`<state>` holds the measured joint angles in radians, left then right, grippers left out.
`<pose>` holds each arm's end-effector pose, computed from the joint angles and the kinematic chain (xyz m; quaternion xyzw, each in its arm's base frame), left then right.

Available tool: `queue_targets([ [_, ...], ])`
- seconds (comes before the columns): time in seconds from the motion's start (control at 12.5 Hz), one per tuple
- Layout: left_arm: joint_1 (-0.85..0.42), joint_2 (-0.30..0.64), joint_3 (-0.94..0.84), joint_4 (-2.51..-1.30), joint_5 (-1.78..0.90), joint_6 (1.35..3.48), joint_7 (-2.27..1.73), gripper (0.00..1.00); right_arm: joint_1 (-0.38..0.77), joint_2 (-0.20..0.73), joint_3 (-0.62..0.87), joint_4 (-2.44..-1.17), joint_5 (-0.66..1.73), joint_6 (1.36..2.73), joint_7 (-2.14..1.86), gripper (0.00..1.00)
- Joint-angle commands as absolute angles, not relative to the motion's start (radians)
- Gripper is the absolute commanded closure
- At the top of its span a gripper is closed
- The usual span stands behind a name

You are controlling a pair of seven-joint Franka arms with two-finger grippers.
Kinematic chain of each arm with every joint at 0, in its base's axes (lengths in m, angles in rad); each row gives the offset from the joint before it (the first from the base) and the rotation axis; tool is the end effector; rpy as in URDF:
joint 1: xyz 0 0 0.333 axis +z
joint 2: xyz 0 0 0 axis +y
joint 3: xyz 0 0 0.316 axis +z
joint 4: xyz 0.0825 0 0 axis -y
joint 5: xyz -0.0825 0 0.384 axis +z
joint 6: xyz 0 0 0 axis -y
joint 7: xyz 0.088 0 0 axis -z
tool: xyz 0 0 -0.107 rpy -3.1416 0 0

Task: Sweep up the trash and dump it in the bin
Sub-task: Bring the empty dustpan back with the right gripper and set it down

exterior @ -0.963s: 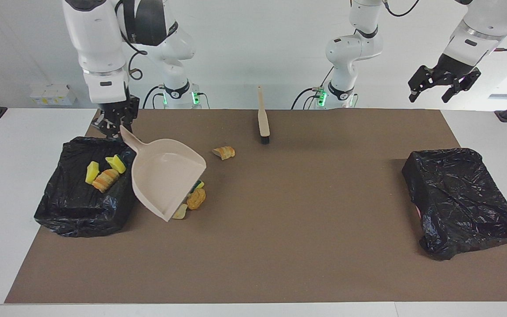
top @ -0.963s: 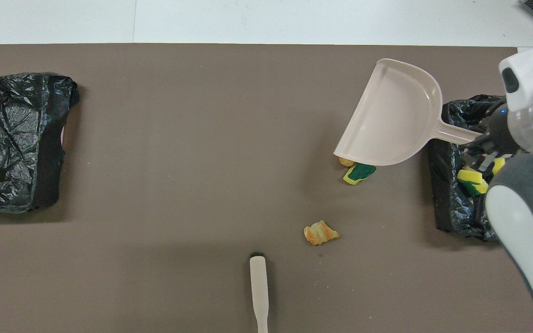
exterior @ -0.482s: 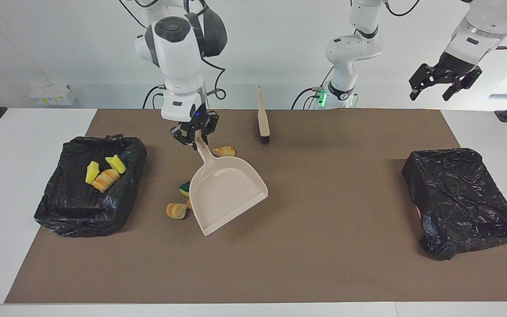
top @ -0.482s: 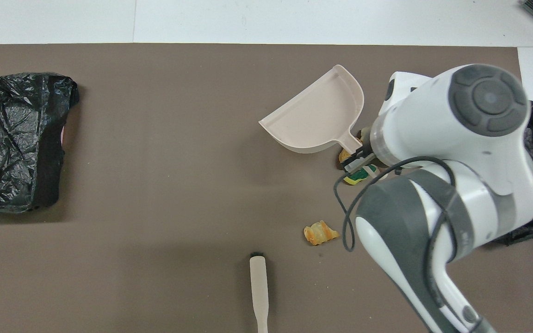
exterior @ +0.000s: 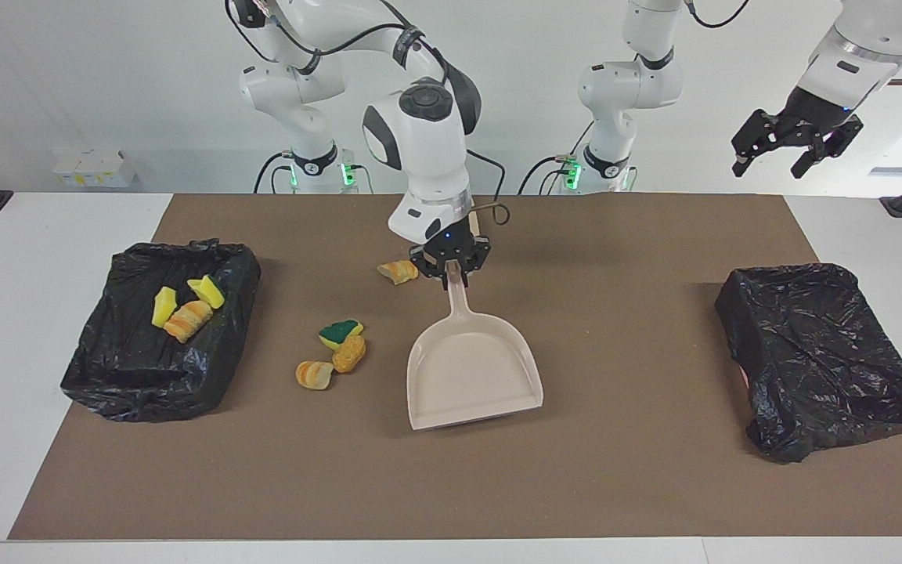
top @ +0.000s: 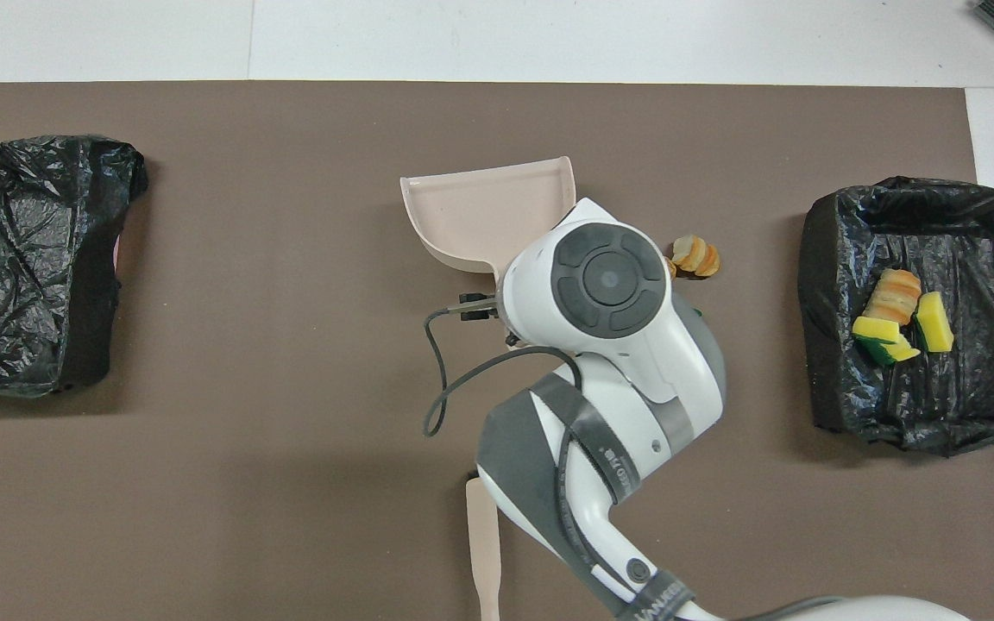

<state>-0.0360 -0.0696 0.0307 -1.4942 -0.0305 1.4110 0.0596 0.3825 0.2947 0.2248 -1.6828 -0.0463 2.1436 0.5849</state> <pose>0.5147 -0.0057 0.6834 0.9992 -0.0348 -0.0064 0.0163 0.5506 0.3636 0.4486 -0.9961 -0.0145 -0.0654 0.0582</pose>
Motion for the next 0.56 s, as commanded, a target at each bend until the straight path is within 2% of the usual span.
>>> queue_targets([
  [0.0, -0.051, -0.084, 0.052, -1.474, -0.032, 1.391, 0.064, 0.0, 0.417, 0.353, 0.218, -1.698, -0.136, 2.212, 0.737, 1.0],
  [0.24, -0.049, -0.086, 0.049, -1.479, -0.031, 1.387, 0.057, 0.0, 0.437, 0.364, 0.218, -1.836, -0.187, 2.377, 0.923, 1.0],
  [0.32, -0.049, -0.087, 0.049, -1.479, -0.031, 1.382, 0.057, 0.0, 0.43, 0.365, 0.219, -1.845, -0.186, 2.385, 0.925, 0.85],
  [0.4, -0.049, -0.087, 0.049, -1.479, -0.031, 1.382, 0.057, 0.0, 0.413, 0.373, 0.219, -1.838, -0.184, 2.381, 0.916, 0.15],
  [0.48, -0.051, -0.087, 0.048, -1.479, -0.031, 1.382, 0.057, 0.0, 0.411, 0.373, 0.219, -1.83, -0.184, 2.378, 0.908, 0.0],
])
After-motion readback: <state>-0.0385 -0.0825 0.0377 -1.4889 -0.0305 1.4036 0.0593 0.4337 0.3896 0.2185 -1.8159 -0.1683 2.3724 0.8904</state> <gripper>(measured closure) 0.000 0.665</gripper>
